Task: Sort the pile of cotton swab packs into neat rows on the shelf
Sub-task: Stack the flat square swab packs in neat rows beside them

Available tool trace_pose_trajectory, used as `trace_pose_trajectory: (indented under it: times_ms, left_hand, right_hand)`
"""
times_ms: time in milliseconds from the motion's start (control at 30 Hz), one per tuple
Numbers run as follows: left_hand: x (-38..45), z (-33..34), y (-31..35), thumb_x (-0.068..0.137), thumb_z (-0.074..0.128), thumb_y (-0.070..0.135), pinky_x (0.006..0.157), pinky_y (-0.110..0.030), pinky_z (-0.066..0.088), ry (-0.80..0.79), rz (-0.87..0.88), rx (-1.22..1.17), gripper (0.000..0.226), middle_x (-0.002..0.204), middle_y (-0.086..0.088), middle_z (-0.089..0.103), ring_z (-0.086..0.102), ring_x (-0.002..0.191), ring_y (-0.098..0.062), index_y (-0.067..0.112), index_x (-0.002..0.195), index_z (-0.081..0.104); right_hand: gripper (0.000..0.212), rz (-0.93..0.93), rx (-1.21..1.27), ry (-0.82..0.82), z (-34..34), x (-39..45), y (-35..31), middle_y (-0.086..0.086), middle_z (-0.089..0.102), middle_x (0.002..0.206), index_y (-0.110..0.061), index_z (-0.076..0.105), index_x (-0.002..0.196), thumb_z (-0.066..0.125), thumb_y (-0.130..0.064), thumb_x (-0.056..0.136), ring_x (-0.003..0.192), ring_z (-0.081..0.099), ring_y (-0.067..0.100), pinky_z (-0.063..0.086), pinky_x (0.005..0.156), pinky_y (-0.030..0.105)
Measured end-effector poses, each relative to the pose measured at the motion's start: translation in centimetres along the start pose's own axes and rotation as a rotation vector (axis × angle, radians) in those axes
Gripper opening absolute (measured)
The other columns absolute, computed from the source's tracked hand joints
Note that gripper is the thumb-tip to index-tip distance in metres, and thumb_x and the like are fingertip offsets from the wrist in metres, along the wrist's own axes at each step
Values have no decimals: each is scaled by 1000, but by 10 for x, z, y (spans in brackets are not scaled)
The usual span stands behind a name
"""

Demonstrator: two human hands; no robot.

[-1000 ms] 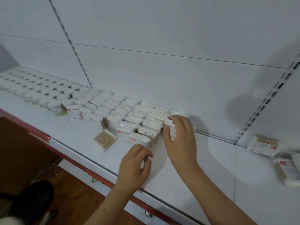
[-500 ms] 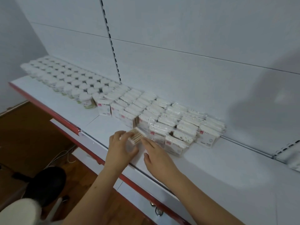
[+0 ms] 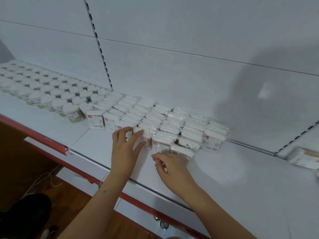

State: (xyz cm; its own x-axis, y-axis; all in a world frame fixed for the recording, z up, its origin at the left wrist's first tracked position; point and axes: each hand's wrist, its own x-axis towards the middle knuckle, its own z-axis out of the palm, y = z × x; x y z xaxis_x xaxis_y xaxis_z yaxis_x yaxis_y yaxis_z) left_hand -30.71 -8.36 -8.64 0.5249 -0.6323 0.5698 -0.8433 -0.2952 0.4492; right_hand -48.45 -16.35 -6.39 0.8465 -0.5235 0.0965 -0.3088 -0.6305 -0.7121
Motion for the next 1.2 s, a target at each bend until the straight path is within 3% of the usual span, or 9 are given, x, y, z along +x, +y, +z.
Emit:
trace_pose_trajectory:
  times_ms: [100, 200, 333, 433, 533, 767, 933, 1200]
  left_hand:
    - [1, -1, 4, 85, 79, 18, 78, -28, 52, -40, -38, -73, 39, 131, -5, 46, 56, 104, -19, 18, 123, 69]
    - [7, -2, 3, 85, 80, 18, 81, -30, 50, -36, 6, -48, 35, 127, -5, 50, 56, 101, -20, 16, 119, 71]
    - [19, -7, -3, 86, 78, 14, 80, -35, 53, -120, 126, -17, 33, 123, -3, 61, 62, 100, -23, 14, 118, 72]
    - [30, -15, -3, 87, 77, 12, 69, -24, 46, -158, 144, -23, 23, 109, 3, 65, 60, 79, -14, 13, 110, 76]
    - [40, -23, -3, 88, 75, 10, 64, -22, 43, -187, 195, -27, 13, 98, 3, 66, 50, 67, -6, 9, 101, 78]
    - [42, -26, 4, 88, 76, 11, 61, -32, 55, -240, 232, -21, 9, 98, 4, 63, 56, 68, -8, 10, 97, 75]
    - [31, -31, 10, 84, 79, 18, 58, -28, 51, -252, 141, -18, 33, 118, 3, 52, 54, 73, -8, 18, 116, 68]
    - [20, -11, 103, 92, 58, 19, 93, -31, 46, -41, 281, -177, 32, 120, -10, 53, 54, 112, -25, 6, 121, 63]
  right_hand:
    - [28, -48, -32, -48, -2, -5, -3, -8, 65, 114, -23, 63, 125, 46, -24, 103, 99, 59, 6, 50, 90, 29]
    - [28, -68, -9, -15, -10, -11, -5, -10, 62, 116, -23, 64, 125, 46, -21, 103, 97, 58, 4, 48, 88, 20]
    - [25, -91, 49, 113, -24, -13, -6, -12, 63, 109, -21, 67, 119, 50, -16, 101, 93, 61, 5, 51, 87, 24]
    - [24, -98, 51, 158, -32, -14, -3, -13, 64, 108, -21, 68, 117, 50, -16, 101, 93, 61, 4, 51, 85, 24]
    - [24, -88, 44, 171, -38, -18, -1, -15, 64, 108, -22, 68, 116, 50, -16, 101, 93, 61, 2, 51, 85, 23]
    - [23, -103, 66, 215, -45, -16, -1, -14, 64, 106, -21, 68, 114, 51, -16, 101, 93, 62, 4, 52, 84, 25]
    - [23, -136, 64, 249, -54, -17, -1, -10, 64, 107, -18, 68, 115, 51, -13, 100, 94, 63, 6, 52, 85, 25]
    - [25, -98, 23, 578, -103, -14, 8, -7, 63, 111, -15, 68, 114, 51, -5, 98, 96, 60, 5, 51, 86, 23]
